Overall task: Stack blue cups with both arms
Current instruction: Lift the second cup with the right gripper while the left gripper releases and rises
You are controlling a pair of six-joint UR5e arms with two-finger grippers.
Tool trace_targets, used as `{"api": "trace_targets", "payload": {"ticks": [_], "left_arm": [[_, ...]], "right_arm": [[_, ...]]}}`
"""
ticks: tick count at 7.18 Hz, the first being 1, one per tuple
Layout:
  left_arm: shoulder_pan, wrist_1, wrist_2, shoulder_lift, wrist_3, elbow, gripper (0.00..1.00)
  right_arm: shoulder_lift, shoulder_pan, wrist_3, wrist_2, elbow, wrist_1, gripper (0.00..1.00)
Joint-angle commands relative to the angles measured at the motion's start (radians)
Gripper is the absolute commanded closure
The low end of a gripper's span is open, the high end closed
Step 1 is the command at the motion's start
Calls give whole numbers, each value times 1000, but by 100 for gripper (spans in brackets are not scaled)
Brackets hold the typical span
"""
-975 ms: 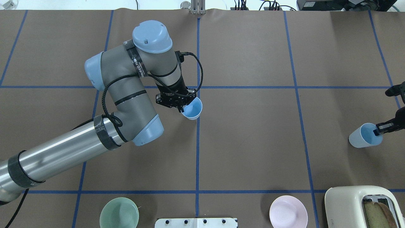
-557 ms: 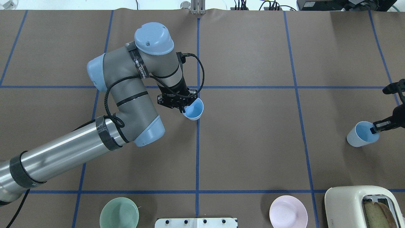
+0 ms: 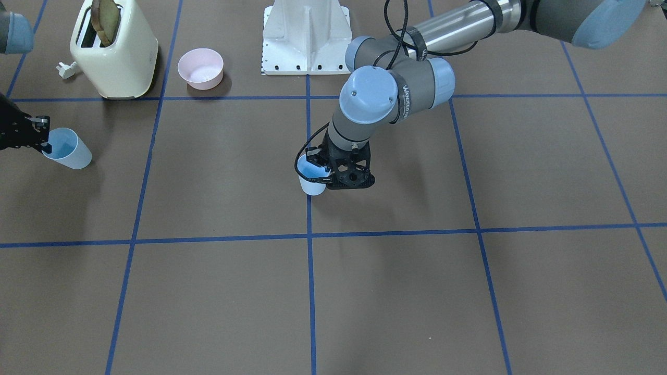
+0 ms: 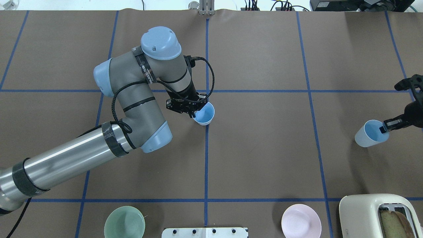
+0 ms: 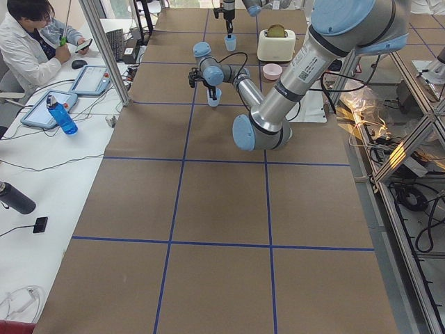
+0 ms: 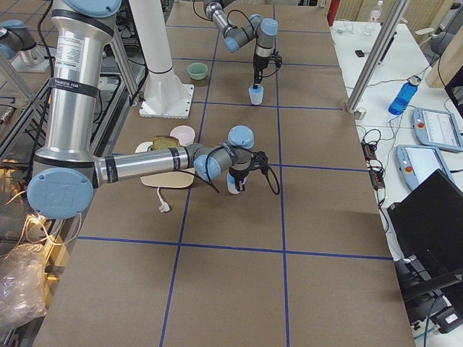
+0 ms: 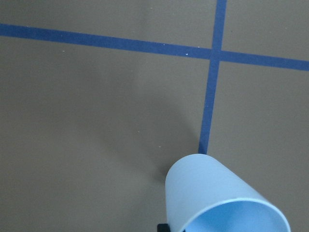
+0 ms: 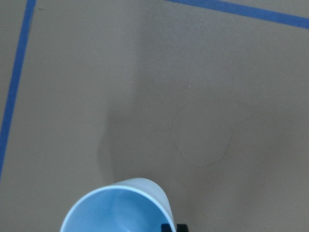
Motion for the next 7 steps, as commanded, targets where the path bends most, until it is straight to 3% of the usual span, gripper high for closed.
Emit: {"api": "trace_targets", "payload": {"ticks": [1, 3, 5, 7], "left_arm": [[-1, -8, 0, 0, 2, 2, 84], [-1, -8, 0, 0, 2, 1, 69], [-1, -7, 0, 0, 2, -4, 67], [-4, -4, -2, 2, 1, -12, 67]], "right_arm": [[70, 20, 2, 15, 53, -128, 91], [155, 23, 2, 15, 113, -283, 91], [247, 23, 3, 25, 154, -428, 91], [336, 23, 62, 32, 158, -491, 91]]}}
